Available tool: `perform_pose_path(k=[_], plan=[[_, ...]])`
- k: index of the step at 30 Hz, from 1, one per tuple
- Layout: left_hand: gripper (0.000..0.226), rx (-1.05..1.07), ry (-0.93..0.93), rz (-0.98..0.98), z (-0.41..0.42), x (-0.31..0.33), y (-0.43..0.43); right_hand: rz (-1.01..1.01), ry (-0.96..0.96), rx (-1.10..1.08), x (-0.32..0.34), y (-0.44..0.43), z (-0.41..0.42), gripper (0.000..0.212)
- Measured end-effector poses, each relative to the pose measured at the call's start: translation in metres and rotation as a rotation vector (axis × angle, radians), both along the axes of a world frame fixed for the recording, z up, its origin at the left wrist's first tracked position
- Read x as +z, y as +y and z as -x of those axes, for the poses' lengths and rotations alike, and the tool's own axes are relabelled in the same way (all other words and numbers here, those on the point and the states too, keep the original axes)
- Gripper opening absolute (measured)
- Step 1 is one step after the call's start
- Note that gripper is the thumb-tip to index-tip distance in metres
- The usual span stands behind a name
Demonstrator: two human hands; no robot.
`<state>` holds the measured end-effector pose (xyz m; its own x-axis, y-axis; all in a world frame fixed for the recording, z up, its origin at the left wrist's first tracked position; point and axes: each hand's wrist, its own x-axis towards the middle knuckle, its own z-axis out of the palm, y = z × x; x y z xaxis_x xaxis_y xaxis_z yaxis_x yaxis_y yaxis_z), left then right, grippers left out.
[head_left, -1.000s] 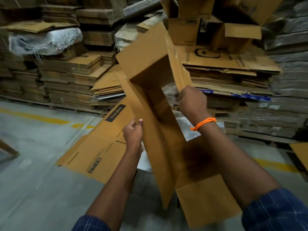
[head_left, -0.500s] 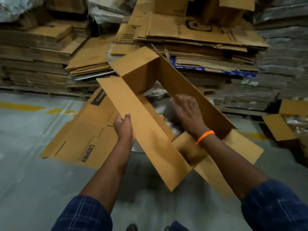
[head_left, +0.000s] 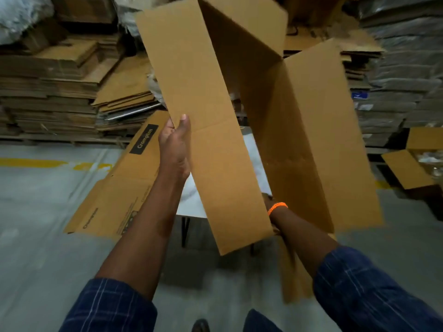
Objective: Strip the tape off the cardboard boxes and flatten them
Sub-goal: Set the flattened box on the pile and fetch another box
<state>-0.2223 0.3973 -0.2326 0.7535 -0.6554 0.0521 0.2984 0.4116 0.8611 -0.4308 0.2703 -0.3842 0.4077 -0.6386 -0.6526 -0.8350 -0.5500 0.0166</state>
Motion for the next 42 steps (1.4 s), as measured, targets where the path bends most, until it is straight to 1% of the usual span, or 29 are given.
perform_pose_path(k=[1, 2, 3, 5, 7, 9, 11, 12, 14, 16, 18, 20, 21, 22, 23, 24, 25, 26, 27, 28, 29, 31, 33, 35, 36, 38, 39, 40, 42], plan=[[0.02, 0.02, -0.056, -0.009, -0.003, 0.004, 0.003, 0.004, -0.048, -0.015, 0.002, 0.007, -0.002, 0.055], [0.02, 0.05, -0.114, -0.031, -0.008, 0.007, 0.007, -0.006, -0.063, 0.067, 0.003, 0.012, -0.006, 0.067], [0.019, 0.09, -0.177, -0.066, -0.013, 0.01, 0.01, 0.023, -0.057, 0.179, 0.001, 0.009, -0.013, 0.078], [0.02, 0.182, -0.31, -0.151, -0.024, 0.011, 0.016, 0.065, -0.021, 0.217, -0.007, -0.007, -0.02, 0.09], [0.019, 0.231, -0.402, -0.2, -0.029, 0.009, 0.023, 0.086, -0.001, 0.227, -0.015, -0.024, -0.02, 0.091], [0.02, 0.246, -0.449, -0.203, -0.027, 0.006, 0.027, 0.106, -0.034, 0.244, -0.011, -0.025, -0.018, 0.089], [0.026, 0.259, -0.491, -0.213, -0.023, 0.004, 0.026, 0.202, -0.17, 0.25, -0.001, -0.022, -0.024, 0.092], [0.028, 0.266, -0.507, -0.212, -0.021, 0.004, 0.023, 0.29, -0.27, 0.239, 0.006, -0.019, -0.027, 0.093], [0.027, 0.265, -0.536, -0.199, -0.017, 0.005, 0.016, 0.563, -0.522, 0.158, 0.034, -0.01, -0.031, 0.096], [0.021, 0.26, -0.559, -0.191, -0.013, 0.009, 0.007, 0.897, -0.737, 0.044, 0.075, -0.009, -0.026, 0.107], [0.017, 0.248, -0.572, -0.186, -0.006, 0.014, -0.003, 1.114, -0.815, -0.106, 0.125, -0.019, -0.006, 0.114], [0.015, 0.243, -0.584, -0.202, -0.001, 0.018, -0.011, 1.174, -0.799, -0.351, 0.162, -0.049, 0.023, 0.122], [0.014, 0.241, -0.58, -0.206, 0.002, 0.02, -0.013, 1.131, -0.799, -0.507, 0.173, -0.069, 0.044, 0.126], [0.013, 0.233, -0.57, -0.205, 0.004, 0.021, -0.015, 1.029, -0.819, -0.645, 0.177, -0.092, 0.067, 0.127], [0.013, 0.228, -0.566, -0.204, 0.005, 0.021, -0.017, 0.884, -0.865, -0.745, 0.18, -0.109, 0.088, 0.116], [0.014, 0.226, -0.571, -0.205, 0.006, 0.021, -0.02, 0.72, -0.906, -0.788, 0.181, -0.116, 0.104, 0.094], [0.016, 0.228, -0.579, -0.212, 0.008, 0.021, -0.022, 0.618, -0.94, -0.749, 0.182, -0.114, 0.109, 0.067], [0.018, 0.225, -0.575, -0.217, 0.01, 0.021, -0.026, 0.612, -0.943, -0.662, 0.184, -0.106, 0.106, 0.044], [0.021, 0.225, -0.564, -0.224, 0.012, 0.021, -0.032, 0.638, -0.92, -0.554, 0.186, -0.094, 0.096, 0.027], [0.024, 0.245, -0.555, -0.235, 0.014, 0.023, -0.037, 0.671, -0.871, -0.449, 0.189, -0.079, 0.081, 0.015], [0.024, 0.283, -0.545, -0.259, 0.013, 0.026, -0.043, 0.693, -0.825, -0.358, 0.19, -0.065, 0.066, 0.011], [0.02, 0.404, -0.502, -0.301, 0.006, 0.036, -0.052, 0.705, -0.77, -0.218, 0.187, -0.038, 0.043, 0.012], [0.02, 0.497, -0.399, -0.346, -0.009, 0.048, -0.057, 0.635, -0.736, -0.093, 0.18, -0.01, 0.028, 0.013], [0.017, 0.504, -0.284, -0.322, -0.026, 0.059, -0.062, 0.542, -0.733, 0.053, 0.176, 0.014, 0.016, 0.008], [0.016, 0.493, -0.243, -0.28, -0.029, 0.064, -0.061, 0.523, -0.746, 0.102, 0.177, 0.022, 0.009, 0.01], [0.008, 0.391, -0.148, -0.252, -0.038, 0.066, -0.058, 0.513, -0.812, 0.139, 0.181, 0.035, -0.005, 0.014], [0.013, 0.27, -0.068, -0.286, -0.039, 0.063, -0.053, 0.501, -0.834, 0.149, 0.182, 0.04, -0.011, 0.014], [0.025, 0.092, 0.017, -0.32, -0.037, 0.057, -0.048, 0.495, -0.841, 0.167, 0.183, 0.044, -0.018, 0.013], [0.062, -0.235, 0.093, -0.358, -0.029, 0.04, -0.035, 0.511, -0.82, 0.2, 0.181, 0.058, -0.031, 0.009]])
